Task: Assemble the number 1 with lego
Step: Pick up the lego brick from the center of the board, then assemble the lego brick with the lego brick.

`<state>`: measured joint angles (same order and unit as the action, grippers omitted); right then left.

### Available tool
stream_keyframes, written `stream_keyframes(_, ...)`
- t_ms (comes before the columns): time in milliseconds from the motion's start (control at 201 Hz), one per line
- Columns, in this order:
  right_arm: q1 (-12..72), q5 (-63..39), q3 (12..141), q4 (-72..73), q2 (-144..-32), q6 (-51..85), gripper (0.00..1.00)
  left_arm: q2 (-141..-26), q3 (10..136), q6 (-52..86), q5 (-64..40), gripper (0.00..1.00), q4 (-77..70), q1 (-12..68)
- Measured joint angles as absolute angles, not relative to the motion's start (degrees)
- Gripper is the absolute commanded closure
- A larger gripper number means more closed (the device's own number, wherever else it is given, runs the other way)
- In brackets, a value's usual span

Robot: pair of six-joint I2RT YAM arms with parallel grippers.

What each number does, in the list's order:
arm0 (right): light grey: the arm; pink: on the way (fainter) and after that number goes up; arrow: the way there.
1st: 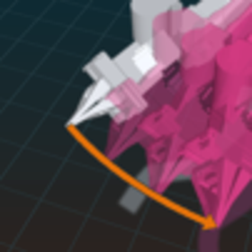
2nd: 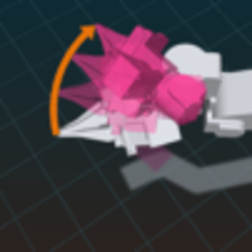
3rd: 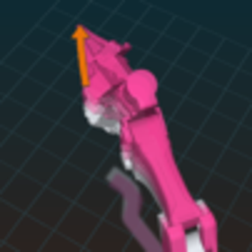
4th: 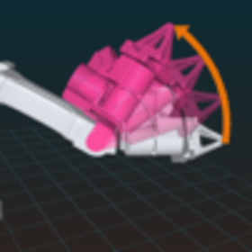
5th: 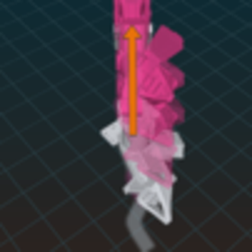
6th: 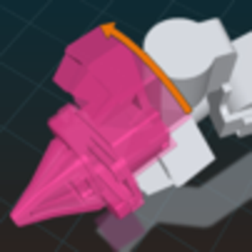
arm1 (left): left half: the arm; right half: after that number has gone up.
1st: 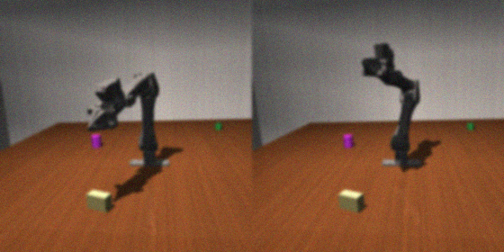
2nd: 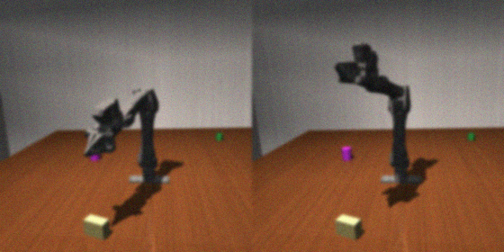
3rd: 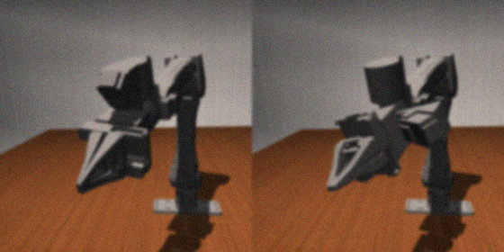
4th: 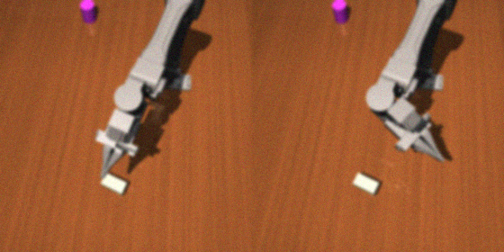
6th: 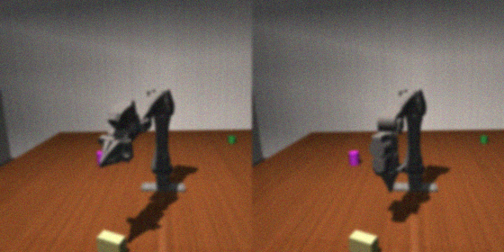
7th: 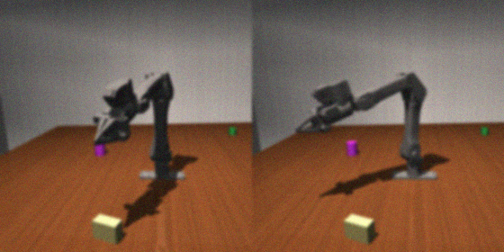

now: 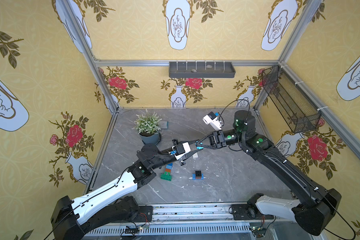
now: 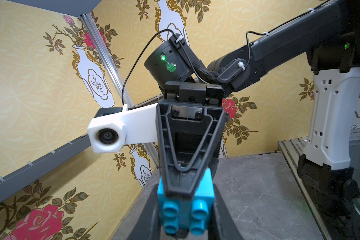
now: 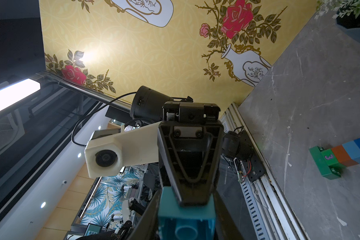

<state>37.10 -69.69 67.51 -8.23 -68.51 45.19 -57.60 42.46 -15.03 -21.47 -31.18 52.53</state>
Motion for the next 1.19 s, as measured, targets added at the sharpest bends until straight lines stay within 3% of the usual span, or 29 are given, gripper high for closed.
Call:
stream_keyframes(30, 37.08, -69.69, 67.42, -7.9, -68.51, 45.28, 0.83, -57.6, 42.48, -15.09, -21.45, 0.85, -31.18, 52.53)
stream_keyframes(70, 37.08, -69.69, 67.31, -7.64, -68.51, 45.45, 0.63, -57.6, 42.48, -15.18, -21.43, 0.85, -31.18, 52.53)
stream_keyframes(134, 37.08, -69.56, 67.24, -7.6, -68.47, 45.52, 0.48, -57.63, 42.48, -15.07, -21.17, 0.86, -31.14, 52.6)
stream_keyframes(194, 37.06, -68.69, 67.24, -7.77, -68.2, 44.77, 0.27, -57.6, 42.46, -14.39, -19.79, 0.88, -31.22, 52.71)
stream_keyframes(309, 34.0, -64.88, 68.53, -11.86, -66.26, 41.69, 0.22, -56.55, 41.87, -13.41, -17.32, 0.92, -30.98, 52.77)
stream_keyframes(403, 29.15, -59.94, 69.1, -16.21, -63.75, 38.59, 0.22, -54.85, 41.47, -12.4, -14.94, 0.92, -28.01, 52.77)
stream_keyframes(488, 24.36, -55.07, 68.86, -21.1, -62.46, 36.16, 0.32, -53.58, 42.24, -11.11, -13.28, 0.92, -21.85, 52.75)
stream_keyframes(563, 21.32, -50.19, 68.53, -25.8, -62.24, 34.79, 0.35, -53.93, 44.91, -9.78, -12.23, 0.92, -14.0, 52.73)
stream_keyframes(637, 19.18, -44.18, 68.4, -31.42, -62.85, 33.04, 0.48, -55.2, 47.7, -8.6, -11.9, 0.92, -5.8, 52.82)
stream_keyframes(851, 14.52, -27.75, 64.88, -44.75, -64.34, 30.26, 0.49, -61.17, 54.59, -7.88, -10.96, 0.9, 18.02, 55.37)
stream_keyframes(1195, 12.43, -18.2, 61.19, -49.01, -60.27, 29.74, 0.49, -82.3, 73.91, -8.14, -7.62, 0.88, 44.53, 61.25)
